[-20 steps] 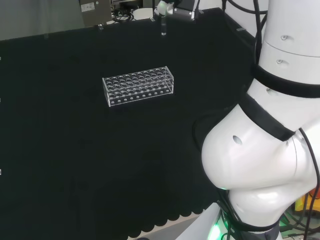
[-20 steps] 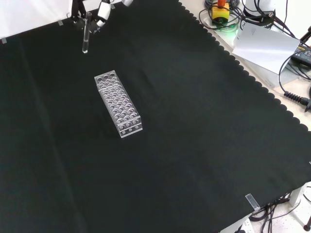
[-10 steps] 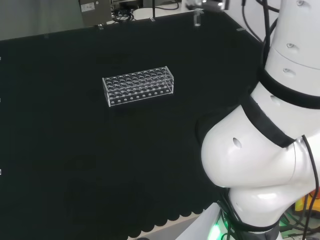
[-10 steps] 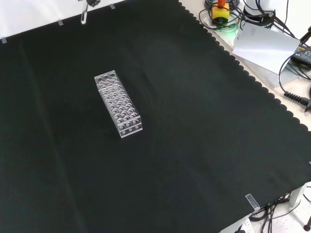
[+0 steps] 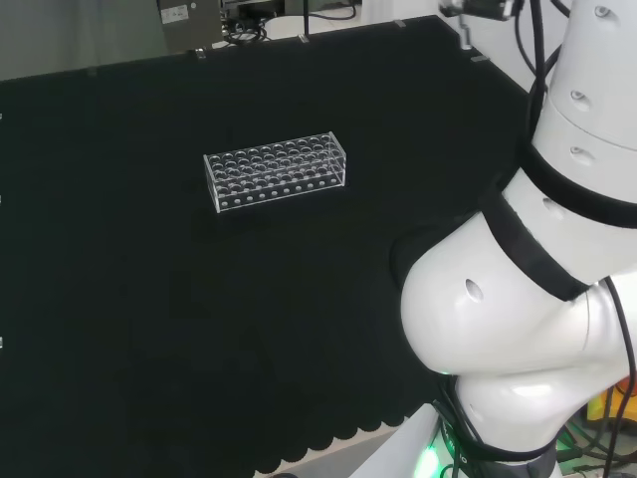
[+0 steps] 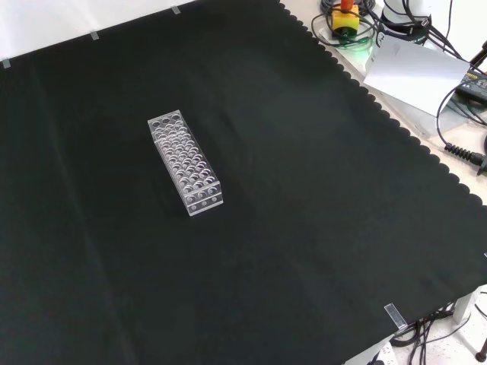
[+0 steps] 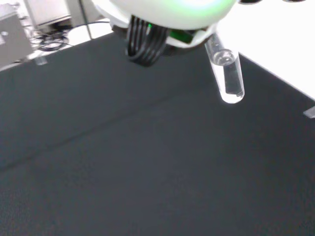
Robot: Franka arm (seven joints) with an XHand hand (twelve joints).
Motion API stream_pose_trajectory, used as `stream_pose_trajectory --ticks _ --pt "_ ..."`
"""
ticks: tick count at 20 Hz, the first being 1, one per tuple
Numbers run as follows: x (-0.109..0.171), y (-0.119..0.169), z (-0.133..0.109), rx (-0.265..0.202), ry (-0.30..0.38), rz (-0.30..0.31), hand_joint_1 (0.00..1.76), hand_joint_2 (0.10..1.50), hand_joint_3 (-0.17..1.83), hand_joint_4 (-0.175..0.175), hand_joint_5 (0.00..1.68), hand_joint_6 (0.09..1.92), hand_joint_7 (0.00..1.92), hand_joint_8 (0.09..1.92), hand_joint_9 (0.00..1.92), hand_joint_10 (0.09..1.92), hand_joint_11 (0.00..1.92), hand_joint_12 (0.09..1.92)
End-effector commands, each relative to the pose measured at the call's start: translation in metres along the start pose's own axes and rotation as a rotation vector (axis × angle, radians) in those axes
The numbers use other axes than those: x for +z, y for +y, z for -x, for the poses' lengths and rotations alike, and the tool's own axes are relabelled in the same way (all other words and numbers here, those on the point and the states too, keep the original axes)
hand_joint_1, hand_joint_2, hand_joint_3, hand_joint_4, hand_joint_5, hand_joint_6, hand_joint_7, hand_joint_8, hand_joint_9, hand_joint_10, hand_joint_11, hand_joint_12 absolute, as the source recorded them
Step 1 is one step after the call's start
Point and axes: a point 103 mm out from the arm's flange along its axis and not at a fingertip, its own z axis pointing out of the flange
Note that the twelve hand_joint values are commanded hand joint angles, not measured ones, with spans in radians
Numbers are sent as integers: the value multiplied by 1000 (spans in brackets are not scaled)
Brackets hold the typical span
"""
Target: Shake the test tube.
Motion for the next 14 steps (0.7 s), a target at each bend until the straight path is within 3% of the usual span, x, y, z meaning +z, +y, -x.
stream_pose_trajectory --ticks 1,5,14 --pt "1 -7 -6 -6 -54 2 1201 690 659 -175 1202 785 1649 520 1481 626 1067 1029" --pt "10 -9 -43 -74 -20 -15 1201 689 661 -175 1203 785 1649 520 1481 626 1068 1029" --pt "32 -31 -152 -274 85 -75 1201 687 663 -175 1203 785 1650 519 1482 626 1069 1028"
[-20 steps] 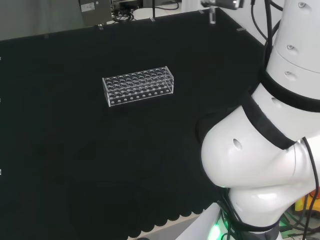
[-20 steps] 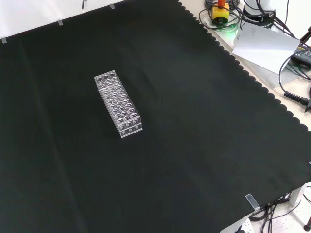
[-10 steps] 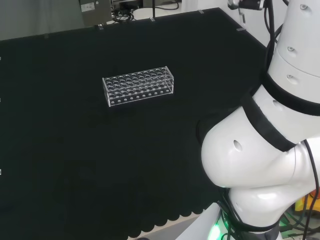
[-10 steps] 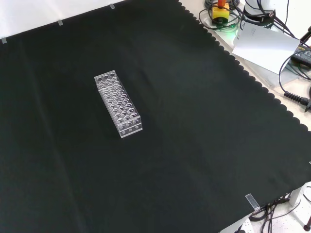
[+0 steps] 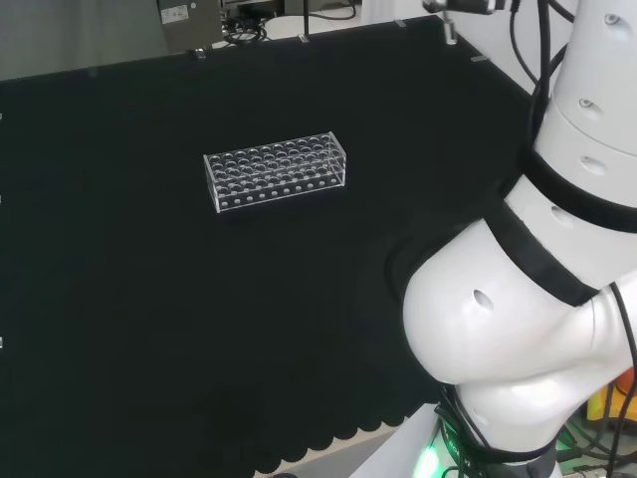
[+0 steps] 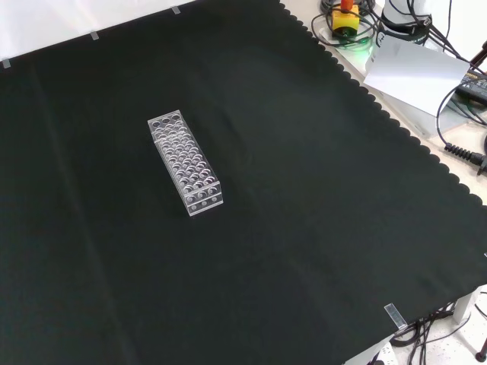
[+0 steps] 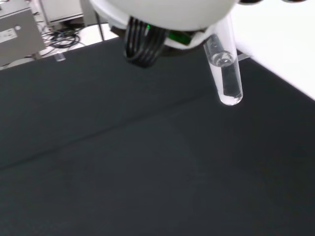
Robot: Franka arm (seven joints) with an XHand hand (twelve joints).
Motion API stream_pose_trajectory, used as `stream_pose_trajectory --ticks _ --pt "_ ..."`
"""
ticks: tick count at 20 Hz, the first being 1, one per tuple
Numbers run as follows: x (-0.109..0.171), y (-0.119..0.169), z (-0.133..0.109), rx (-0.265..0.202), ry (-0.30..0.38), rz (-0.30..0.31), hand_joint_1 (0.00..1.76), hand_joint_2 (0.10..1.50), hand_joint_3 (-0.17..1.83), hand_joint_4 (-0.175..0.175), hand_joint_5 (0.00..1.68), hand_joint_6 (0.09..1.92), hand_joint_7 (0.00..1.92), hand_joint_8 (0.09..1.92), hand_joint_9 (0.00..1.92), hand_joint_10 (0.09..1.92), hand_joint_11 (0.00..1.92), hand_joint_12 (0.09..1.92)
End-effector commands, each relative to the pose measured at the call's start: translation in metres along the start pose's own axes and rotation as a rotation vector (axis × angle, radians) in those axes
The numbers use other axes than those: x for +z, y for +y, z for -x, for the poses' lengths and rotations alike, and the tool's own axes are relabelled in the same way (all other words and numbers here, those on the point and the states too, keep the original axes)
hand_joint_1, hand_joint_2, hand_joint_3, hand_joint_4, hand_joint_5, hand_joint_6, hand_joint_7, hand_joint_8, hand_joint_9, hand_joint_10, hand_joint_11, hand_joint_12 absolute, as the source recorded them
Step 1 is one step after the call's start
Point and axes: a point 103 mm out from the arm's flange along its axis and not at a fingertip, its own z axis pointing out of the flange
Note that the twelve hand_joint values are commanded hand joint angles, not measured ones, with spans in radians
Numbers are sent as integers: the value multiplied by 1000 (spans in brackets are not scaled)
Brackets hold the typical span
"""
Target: Shake the test tube.
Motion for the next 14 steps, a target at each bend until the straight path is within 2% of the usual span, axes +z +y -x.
stream_pose_trajectory --ticks 1,5,8,11,14 --pt "36 -17 -125 -227 120 -86 1201 687 664 -175 1203 785 1650 519 1482 626 1069 1028" --pt "40 -31 -168 -314 149 -102 1201 687 665 -175 1204 784 1650 519 1482 626 1069 1028" --pt "38 -40 -192 -355 191 -111 1201 686 665 -175 1204 784 1650 518 1482 626 1069 1027" --pt "36 -45 -205 -384 218 -115 1201 686 666 -175 1204 784 1651 518 1482 626 1070 1027" --pt "36 -45 -207 -394 214 -114 1201 685 667 -175 1204 784 1651 518 1482 626 1070 1027"
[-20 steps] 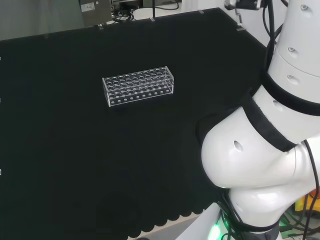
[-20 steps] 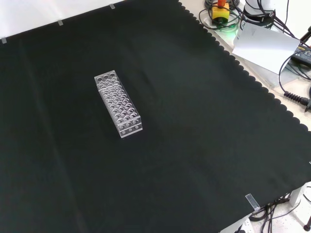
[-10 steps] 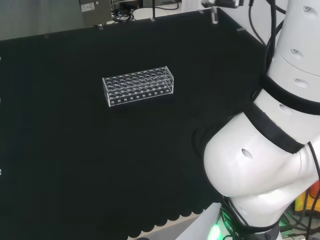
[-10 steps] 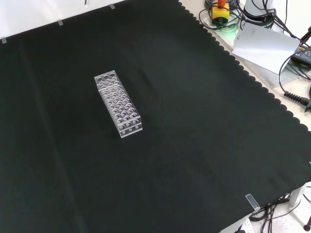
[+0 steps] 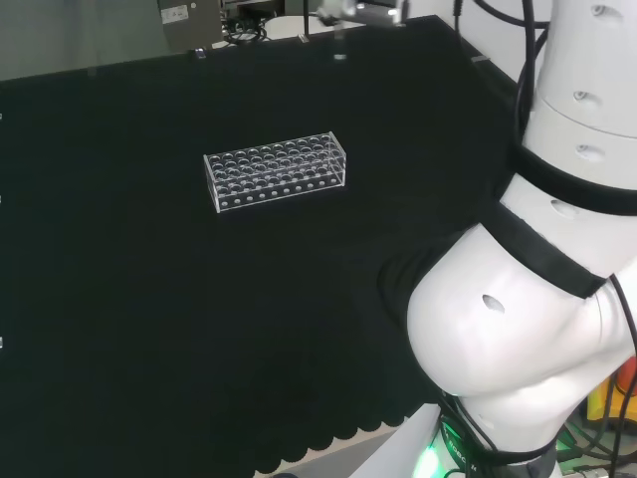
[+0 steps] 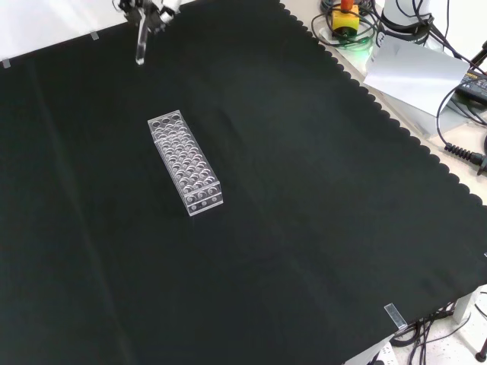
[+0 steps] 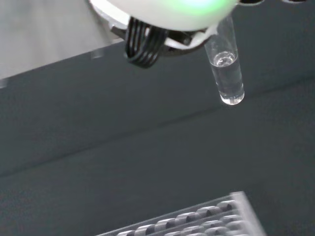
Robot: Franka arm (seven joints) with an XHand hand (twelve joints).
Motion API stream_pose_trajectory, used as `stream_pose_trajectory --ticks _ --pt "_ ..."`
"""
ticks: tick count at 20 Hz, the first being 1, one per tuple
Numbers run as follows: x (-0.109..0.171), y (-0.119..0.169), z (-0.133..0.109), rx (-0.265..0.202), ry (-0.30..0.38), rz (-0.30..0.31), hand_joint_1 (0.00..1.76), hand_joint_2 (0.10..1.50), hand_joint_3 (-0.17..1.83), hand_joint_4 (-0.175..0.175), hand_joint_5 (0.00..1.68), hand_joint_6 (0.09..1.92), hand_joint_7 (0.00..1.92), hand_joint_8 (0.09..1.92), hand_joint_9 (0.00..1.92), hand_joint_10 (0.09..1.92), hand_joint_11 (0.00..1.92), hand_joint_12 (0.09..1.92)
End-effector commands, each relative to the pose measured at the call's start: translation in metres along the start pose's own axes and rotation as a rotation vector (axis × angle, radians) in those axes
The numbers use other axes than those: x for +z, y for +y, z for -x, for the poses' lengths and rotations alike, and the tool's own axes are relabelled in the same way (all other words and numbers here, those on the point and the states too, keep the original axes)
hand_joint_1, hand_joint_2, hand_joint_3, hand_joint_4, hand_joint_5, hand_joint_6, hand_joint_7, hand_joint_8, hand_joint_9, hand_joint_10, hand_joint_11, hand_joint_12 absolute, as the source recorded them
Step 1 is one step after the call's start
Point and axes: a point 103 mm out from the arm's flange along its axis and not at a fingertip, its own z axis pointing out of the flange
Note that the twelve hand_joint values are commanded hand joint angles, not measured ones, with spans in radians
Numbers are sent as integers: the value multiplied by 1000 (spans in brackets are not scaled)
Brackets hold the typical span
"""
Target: Shake the test tube.
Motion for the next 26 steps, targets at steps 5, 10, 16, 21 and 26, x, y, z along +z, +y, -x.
stream_pose_trajectory --ticks 5,10,16,21,26 --pt "14 -1 -32 -74 34 -28 1202 684 668 -175 1205 784 1651 517 1482 626 1071 1027" --pt "7 -1 15 1 -23 -20 1202 684 668 -175 1205 783 1651 517 1482 626 1071 1027" --pt "-11 -6 92 183 -50 9 1202 683 669 -175 1206 783 1652 516 1482 626 1071 1027" --pt "-31 -13 155 313 -93 34 1202 683 670 -175 1206 782 1652 515 1482 626 1071 1027" --pt "-45 -19 191 403 -140 49 1202 682 670 -175 1207 782 1652 514 1482 625 1072 1027"
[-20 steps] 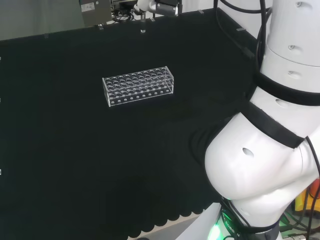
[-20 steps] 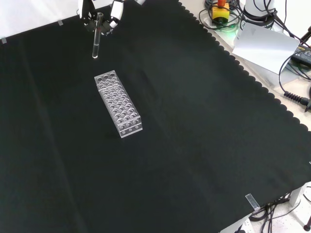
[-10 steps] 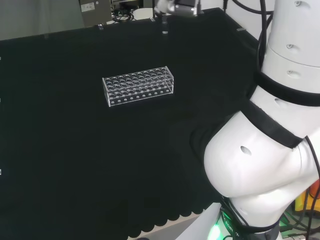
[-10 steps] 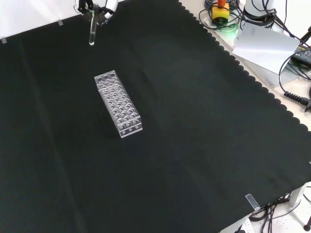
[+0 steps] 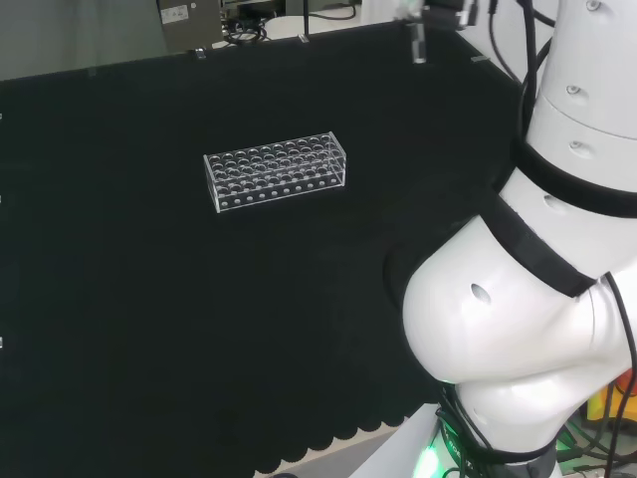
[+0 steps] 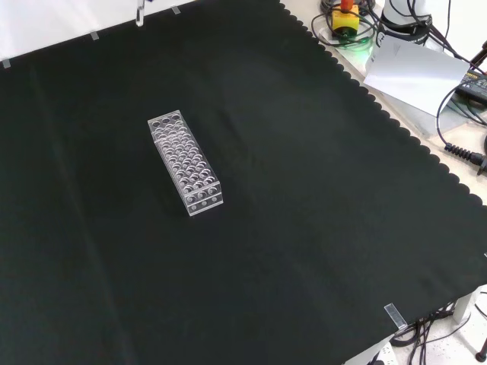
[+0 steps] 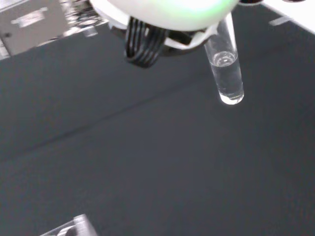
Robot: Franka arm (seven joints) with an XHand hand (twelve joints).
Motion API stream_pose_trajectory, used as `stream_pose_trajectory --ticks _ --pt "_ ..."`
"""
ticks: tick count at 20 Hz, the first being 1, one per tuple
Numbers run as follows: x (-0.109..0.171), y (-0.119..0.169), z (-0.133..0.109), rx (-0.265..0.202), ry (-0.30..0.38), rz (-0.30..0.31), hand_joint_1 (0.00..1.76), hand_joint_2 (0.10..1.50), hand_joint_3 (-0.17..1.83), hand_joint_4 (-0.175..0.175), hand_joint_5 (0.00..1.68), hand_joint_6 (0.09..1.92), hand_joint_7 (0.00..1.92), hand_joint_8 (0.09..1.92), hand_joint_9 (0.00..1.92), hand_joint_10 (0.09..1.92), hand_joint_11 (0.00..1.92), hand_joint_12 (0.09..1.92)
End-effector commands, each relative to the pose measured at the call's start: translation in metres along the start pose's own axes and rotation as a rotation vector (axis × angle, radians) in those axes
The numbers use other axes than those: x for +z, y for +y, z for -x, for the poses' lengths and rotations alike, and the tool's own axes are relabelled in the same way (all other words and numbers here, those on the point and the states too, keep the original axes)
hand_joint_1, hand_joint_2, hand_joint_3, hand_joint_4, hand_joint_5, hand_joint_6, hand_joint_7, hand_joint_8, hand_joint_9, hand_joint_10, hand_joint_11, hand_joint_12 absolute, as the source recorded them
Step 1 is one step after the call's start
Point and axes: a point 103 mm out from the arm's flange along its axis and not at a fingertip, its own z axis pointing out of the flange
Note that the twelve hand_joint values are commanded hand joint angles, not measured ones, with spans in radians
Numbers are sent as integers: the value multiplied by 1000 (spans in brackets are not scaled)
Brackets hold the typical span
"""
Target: Shake the test tube.
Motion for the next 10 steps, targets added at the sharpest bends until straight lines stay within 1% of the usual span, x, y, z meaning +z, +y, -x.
stream_pose_trajectory --ticks 1,3,5,8,10 --pt "-15 6 55 120 -71 25 1202 682 670 -175 1207 781 1652 514 1483 625 1072 1027" --pt "-18 7 58 126 -79 31 1202 682 671 -175 1207 781 1653 514 1483 625 1072 1027" --pt "-19 8 56 125 -72 34 1202 682 671 -175 1207 781 1653 514 1483 625 1072 1026" --pt "-15 9 44 99 -60 29 1202 681 671 -175 1207 781 1653 513 1483 625 1072 1026" --pt "-10 8 32 77 -45 20 1202 681 671 -175 1208 780 1653 513 1483 625 1072 1026"
